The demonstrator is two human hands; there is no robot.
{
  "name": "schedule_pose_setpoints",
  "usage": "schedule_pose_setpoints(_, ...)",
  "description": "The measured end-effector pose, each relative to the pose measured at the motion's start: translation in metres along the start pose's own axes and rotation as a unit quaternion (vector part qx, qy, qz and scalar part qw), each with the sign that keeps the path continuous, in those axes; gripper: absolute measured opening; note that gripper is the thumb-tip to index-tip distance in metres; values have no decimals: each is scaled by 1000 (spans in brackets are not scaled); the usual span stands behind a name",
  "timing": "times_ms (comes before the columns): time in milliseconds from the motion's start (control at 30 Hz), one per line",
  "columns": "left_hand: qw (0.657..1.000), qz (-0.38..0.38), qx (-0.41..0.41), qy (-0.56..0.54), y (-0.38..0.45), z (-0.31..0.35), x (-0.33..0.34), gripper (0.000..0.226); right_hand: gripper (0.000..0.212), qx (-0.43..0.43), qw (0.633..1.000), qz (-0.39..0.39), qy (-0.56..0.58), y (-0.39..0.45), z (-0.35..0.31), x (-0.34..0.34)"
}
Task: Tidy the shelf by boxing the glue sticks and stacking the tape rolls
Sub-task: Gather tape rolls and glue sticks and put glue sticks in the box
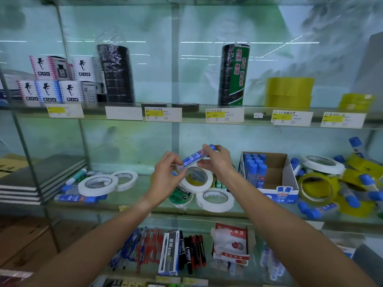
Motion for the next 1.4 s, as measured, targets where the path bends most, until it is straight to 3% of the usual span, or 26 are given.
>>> schedule_pose_setpoints(500, 992, -123, 18, -20, 20, 50, 120, 5, 21, -87, 974, 191, -89, 3, -58, -147)
schedule_pose_setpoints(700, 976, -213, 2, 53, 26, 50, 164, 35, 23, -132, 917, 275, -256, 2, -62, -202)
schedule_pose_setpoints(800, 967, -240, 4, 79, 25, 49, 178, 41, 24, -125, 909, 259, -302, 7, -50, -217)
schedule_pose_setpoints(900, 966, -243, 0, 87, 25, 45, 182, 40, 16, -79, 912, 195, -353, 23, -26, -224)
schedule_pose_setpoints(1000, 966, -241, -3, 93, 26, 44, 184, 40, 25, -58, 906, 159, -389, 30, -10, -219)
schedule_pose_setpoints(1400, 959, -269, -15, 89, 15, 37, 177, 53, 36, -28, 887, 163, -430, 45, 11, -204)
Point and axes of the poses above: each hand's wrist, its own y-axis towards the middle knuckle, its own x-axis out of the palm, z = x × y, the point moved 3 cm from there along y, towards the middle knuckle, and after that the axes turned 6 degrees about -y, right-handed, at the moved point
